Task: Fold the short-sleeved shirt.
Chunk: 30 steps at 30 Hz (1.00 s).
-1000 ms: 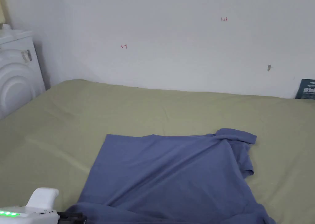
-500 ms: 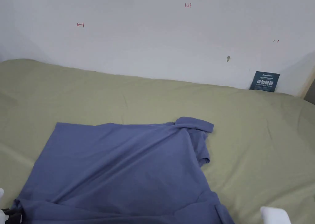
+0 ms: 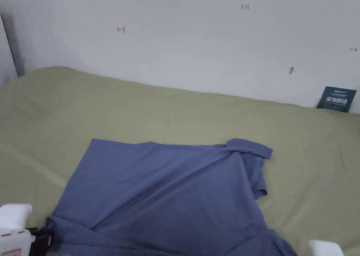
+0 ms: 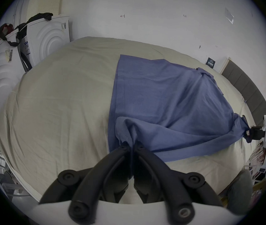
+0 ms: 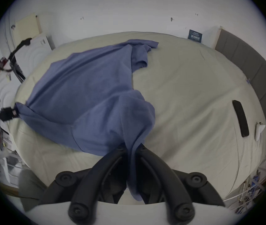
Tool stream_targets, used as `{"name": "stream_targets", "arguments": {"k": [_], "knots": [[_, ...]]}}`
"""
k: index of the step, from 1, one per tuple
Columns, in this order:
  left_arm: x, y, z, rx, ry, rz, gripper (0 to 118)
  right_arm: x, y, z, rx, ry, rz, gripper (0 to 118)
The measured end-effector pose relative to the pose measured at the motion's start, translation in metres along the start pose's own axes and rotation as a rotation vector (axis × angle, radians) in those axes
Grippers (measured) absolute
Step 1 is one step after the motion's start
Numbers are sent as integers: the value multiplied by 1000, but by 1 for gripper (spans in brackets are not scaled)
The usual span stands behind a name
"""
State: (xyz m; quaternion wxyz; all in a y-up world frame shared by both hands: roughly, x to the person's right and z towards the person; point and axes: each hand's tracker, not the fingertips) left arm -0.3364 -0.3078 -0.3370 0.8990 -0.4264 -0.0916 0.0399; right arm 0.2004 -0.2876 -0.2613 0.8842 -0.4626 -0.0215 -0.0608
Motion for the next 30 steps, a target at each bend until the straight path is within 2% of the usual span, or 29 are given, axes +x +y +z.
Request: {"name": "stream_targets", "arguments": {"k": [2,4,10,17,22,23,24,25,26,27,30], "knots": [[-3,8,2,-3,-14,7,2,6,18,4,13,50,-46,10],[-6,20,-1,-7,-27,10,2,12,42,4,11,78,-56,10],[-12,72,-23,-36,-27,-2,2,14,123,-25,-23,114,-28,10],[-20,117,-75,-138,4,79,2,13,177,-90,-130,81,-91,11],[-19,136,-104,-164,29,94,4,6,194,-119,-122,32,-73,19],[-18,136,-109,-164,42,78,9,4,196,-121,-78,11,-52,43],[-18,137,-111,-154,92,57,18,3,198,-122,-56,-22,-32,67],[-18,137,-113,-152,133,45,37,1,198,-122,-26,-27,-18,83],[-20,135,-112,-134,161,52,71,0,198,-117,18,-8,-3,83],[-25,134,-109,-111,151,73,86,0,198,-111,61,9,-3,82],[-31,130,-81,32,109,137,90,-2,191,-80,200,24,-4,83]]}}
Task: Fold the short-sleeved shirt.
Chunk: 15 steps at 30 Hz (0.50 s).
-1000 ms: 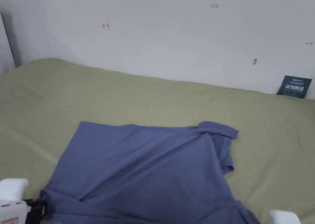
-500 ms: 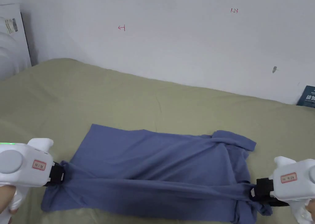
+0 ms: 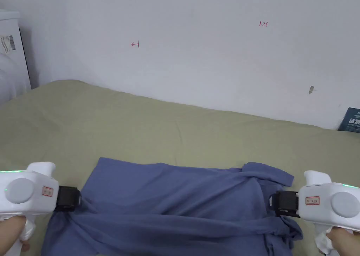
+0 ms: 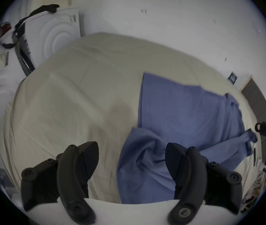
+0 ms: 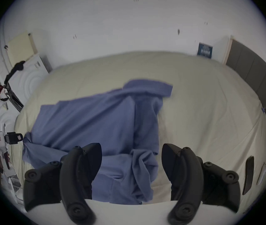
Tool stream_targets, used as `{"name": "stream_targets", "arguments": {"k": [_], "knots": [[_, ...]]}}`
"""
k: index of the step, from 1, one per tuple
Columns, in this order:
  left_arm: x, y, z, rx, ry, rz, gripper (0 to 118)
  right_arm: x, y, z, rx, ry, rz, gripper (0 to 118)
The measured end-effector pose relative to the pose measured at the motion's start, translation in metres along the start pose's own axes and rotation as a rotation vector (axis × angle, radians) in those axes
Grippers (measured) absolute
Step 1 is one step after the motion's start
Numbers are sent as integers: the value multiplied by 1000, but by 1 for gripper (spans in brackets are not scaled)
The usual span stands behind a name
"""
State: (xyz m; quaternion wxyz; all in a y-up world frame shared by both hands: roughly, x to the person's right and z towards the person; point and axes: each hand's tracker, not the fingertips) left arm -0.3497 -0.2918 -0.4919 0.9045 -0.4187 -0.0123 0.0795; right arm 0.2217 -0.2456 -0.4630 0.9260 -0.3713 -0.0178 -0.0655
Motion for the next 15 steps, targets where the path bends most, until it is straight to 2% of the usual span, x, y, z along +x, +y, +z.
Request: {"name": "stream_targets", "arguments": {"k": [4,6,8,9,10,11,12,13,15], "knots": [[14,-19,60,207,29,-81,89,-17,-23,52,148,33,65,83],[30,-36,88,300,23,-125,89,-32,-42,73,181,12,95,83],[53,-54,112,322,46,-178,88,-49,-63,88,184,18,106,82],[68,-65,120,325,123,-188,86,-58,-74,97,200,5,121,79],[79,-73,118,294,249,-178,78,-68,-85,104,217,-11,137,70],[89,-80,122,271,282,-189,48,-76,-92,107,210,-31,146,49],[98,-90,130,292,236,-174,10,-84,-101,113,195,-52,149,17],[104,-99,138,326,173,-143,0,-91,-109,118,198,-65,145,1],[122,-118,149,351,165,-125,0,-99,-125,126,211,-94,125,1]]}}
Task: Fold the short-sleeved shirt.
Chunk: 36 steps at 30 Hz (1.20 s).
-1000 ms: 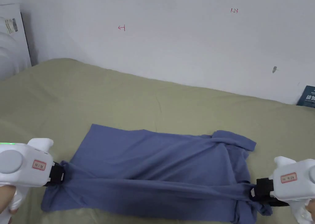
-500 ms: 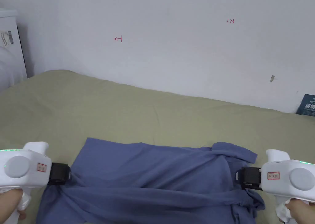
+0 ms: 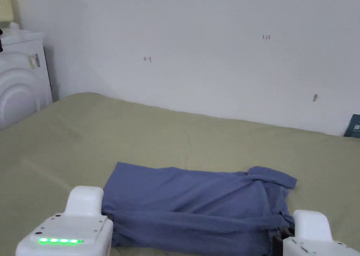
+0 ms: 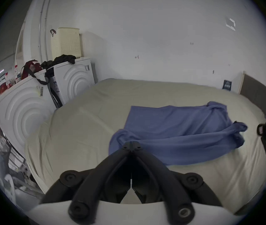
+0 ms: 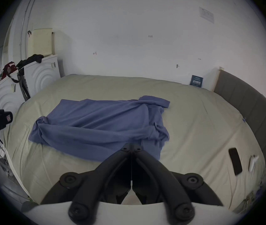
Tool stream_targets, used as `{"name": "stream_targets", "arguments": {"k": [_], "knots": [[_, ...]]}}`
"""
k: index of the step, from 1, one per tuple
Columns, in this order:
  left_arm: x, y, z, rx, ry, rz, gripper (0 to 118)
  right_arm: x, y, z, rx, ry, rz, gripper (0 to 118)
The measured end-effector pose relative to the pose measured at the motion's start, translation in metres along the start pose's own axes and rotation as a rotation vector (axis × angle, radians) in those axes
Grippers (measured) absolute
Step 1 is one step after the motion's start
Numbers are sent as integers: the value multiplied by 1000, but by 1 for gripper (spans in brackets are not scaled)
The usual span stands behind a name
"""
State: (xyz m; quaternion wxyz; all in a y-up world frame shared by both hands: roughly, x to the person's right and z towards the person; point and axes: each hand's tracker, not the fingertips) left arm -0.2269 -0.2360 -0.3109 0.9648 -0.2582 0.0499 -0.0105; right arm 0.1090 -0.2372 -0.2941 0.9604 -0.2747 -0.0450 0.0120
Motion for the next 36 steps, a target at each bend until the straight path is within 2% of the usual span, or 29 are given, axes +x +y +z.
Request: {"name": "stream_targets", "arguments": {"k": [7,10,12,13,15,16,17,23,24,25,26,27,28,30,31,33,36], "knots": [[20,-40,15,-88,-98,-23,0,-7,-50,24,-70,64,-42,1],[-3,-38,-7,-105,-71,-37,0,6,-47,20,-65,68,-64,1],[-26,-30,-27,-115,-45,36,4,18,-40,17,-57,70,-83,1],[-38,-28,-40,-134,-38,73,18,22,-37,14,-57,67,-89,1],[-59,-23,-66,-165,-55,150,75,32,-34,7,-52,59,-113,1],[-66,-22,-83,-214,-45,175,96,39,-31,5,-56,62,-125,1],[-72,-23,-96,-263,-13,164,103,43,-31,3,-58,67,-142,1],[-77,-36,-156,-406,-119,175,103,70,-30,-21,-89,41,-177,2],[-72,-39,-163,-436,-78,139,103,75,-32,-25,-95,30,-187,6],[-68,-42,-168,-421,-85,91,103,80,-33,-30,-112,37,-208,23],[-65,-44,-173,-432,-91,61,102,83,-33,-35,-133,43,-224,61],[-60,-44,-177,-468,-64,29,100,86,-33,-42,-142,60,-238,86],[-58,-43,-175,-435,-40,29,90,88,-33,-49,-169,97,-241,93],[-62,-36,-171,-395,-47,86,25,88,-31,-61,-156,128,-220,91],[-64,-31,-168,-371,5,78,6,86,-30,-69,-171,113,-206,91],[-70,-26,-164,-297,-129,89,6,85,-29,-89,-197,102,-206,92],[-54,-17,-157,-347,-83,-33,6,83,-27,-119,-251,97,-241,92]]}}
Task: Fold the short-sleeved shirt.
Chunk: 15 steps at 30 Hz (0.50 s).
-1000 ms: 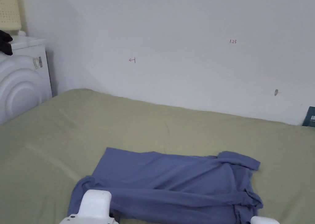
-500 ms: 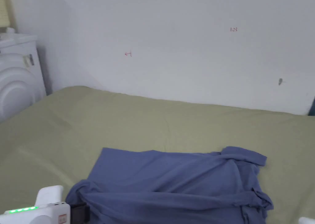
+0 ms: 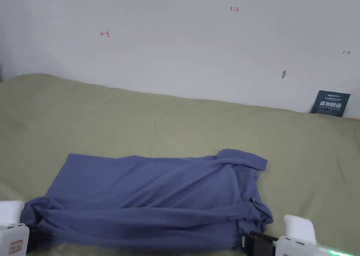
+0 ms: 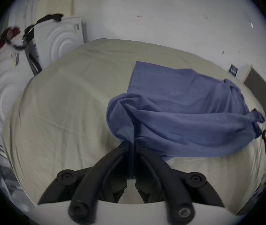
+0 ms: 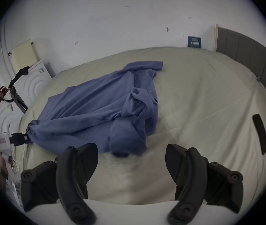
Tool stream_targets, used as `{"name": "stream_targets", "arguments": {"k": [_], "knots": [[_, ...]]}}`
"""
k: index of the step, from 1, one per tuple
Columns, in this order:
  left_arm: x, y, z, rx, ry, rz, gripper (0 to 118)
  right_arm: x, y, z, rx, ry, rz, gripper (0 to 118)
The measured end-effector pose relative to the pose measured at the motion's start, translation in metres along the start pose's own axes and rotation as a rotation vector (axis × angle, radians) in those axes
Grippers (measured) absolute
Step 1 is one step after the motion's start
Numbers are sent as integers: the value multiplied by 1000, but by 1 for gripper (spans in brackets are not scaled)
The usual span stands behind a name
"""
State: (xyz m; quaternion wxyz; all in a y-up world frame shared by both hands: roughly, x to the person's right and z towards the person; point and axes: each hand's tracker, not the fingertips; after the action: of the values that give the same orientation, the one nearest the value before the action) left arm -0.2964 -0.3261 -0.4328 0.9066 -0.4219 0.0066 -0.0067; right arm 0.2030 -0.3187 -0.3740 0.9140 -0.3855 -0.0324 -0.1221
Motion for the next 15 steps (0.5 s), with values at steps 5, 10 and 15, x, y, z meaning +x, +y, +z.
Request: {"name": "stream_targets", "arguments": {"k": [5,10,15], "knots": [[1,4,4,3,-18,32,6,-15,17,-46,-65,-52,26,91],[1,2,1,-13,-51,6,6,-15,23,-55,-102,-34,27,15],[-4,6,4,-12,-63,-41,6,-14,26,-13,-55,-19,109,14]]}}
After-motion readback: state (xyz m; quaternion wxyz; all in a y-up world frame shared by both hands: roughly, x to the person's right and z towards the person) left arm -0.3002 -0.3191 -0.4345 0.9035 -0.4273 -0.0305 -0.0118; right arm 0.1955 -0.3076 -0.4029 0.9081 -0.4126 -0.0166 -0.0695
